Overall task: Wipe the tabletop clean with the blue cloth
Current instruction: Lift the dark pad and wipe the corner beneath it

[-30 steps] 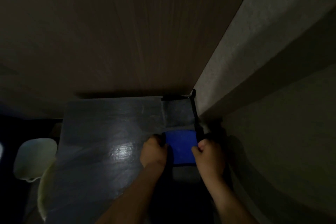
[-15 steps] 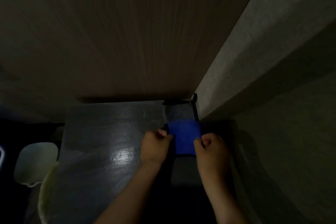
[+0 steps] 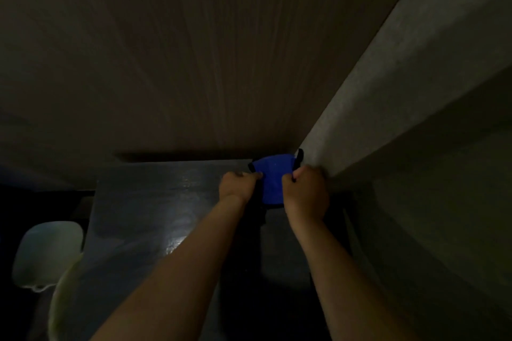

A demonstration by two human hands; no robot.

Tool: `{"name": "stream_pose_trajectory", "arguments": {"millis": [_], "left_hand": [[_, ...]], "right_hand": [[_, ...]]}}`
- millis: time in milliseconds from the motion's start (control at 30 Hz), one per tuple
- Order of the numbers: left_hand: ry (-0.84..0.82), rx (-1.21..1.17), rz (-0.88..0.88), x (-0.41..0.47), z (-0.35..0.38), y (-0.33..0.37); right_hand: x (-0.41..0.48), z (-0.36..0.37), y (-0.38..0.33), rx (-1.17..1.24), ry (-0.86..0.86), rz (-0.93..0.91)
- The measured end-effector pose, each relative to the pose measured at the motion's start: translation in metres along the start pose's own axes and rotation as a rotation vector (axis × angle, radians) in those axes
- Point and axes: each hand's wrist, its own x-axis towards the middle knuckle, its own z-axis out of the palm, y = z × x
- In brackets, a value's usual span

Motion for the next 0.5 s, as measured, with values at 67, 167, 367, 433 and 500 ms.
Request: {"name": "stream_pose_trajectory", "arguments": {"millis": [67,167,367,433,500], "left_hand": [[0.020,0.008,0.012,0.005,-0.002,-0.003],[-0.006,0.005,0.025,0.008,-0.010,-0.009],[-0.089,0.045,0.026,0.014,-0.016,-0.021],[-0.076,0.046,0.032,0.017,-0.013,-0.027],[-0.038,0.074,0.031,0.022,-0.010,-0.030]], "right_hand": [[0.007,0.005,-0.001,-0.052,-0.013,0.003],[0.015,0.008,-0.004,-0.129,-0.031,-0.006],[0.023,0.012,-0.010,-0.196,-0.065,0.005],[0.022,0.013,-0.009,-0.229,-0.079,0.010],[0.021,0.013,-0.007,-0.258,-0.077,0.000]]}}
